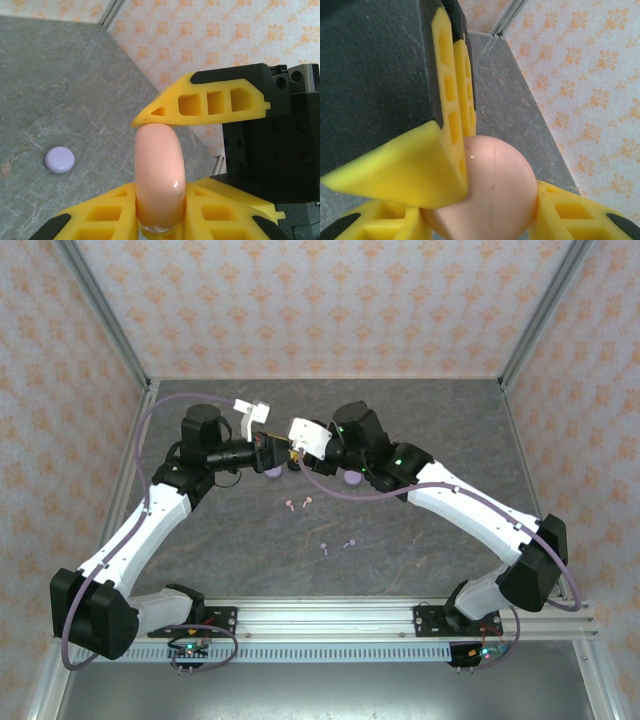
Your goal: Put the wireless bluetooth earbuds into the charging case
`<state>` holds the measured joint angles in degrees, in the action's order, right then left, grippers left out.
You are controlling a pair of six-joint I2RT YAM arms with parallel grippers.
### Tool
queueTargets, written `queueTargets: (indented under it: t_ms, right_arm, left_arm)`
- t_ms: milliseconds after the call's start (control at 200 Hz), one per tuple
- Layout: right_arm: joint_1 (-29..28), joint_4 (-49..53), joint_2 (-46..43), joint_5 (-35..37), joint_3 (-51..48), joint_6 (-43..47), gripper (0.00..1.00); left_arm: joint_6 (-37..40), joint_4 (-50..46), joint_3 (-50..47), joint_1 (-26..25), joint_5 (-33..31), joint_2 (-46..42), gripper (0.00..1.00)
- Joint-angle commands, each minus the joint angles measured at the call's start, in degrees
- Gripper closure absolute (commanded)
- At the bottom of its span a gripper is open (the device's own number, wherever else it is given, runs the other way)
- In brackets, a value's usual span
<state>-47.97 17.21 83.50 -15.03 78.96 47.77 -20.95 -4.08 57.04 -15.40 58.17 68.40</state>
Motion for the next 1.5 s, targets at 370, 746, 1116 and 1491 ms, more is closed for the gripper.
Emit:
queueTargets:
  t_ms: [370, 746, 1116, 1491]
  right_arm:
    - [2.4, 5.1, -4.2, -9.1, 0.6, -8.3, 0.18]
    - [12.1, -6.7, -12.6, -28.1, -10.0, -27.8, 0.1]
    - [12.8, -15.7, -9.8, -29.1, -10.5, -38.9, 0.15]
    - [12.8, -12.6, -6.9, -26.0, -7.5, -39.4, 0.16]
  left_arm:
    - [4.9, 6.1, -3.8, -1.1, -3.1, -5.5, 0.79]
    - [11.0, 16.7, -12.2, -2.9, -5.8, -11.8, 0.8]
    - [15.8, 17.0, -14.3, -5.9, -6.2, -14.4, 0.8]
    - [16.6, 16.4, -13.5, -6.7, -6.1, -13.9, 0.8]
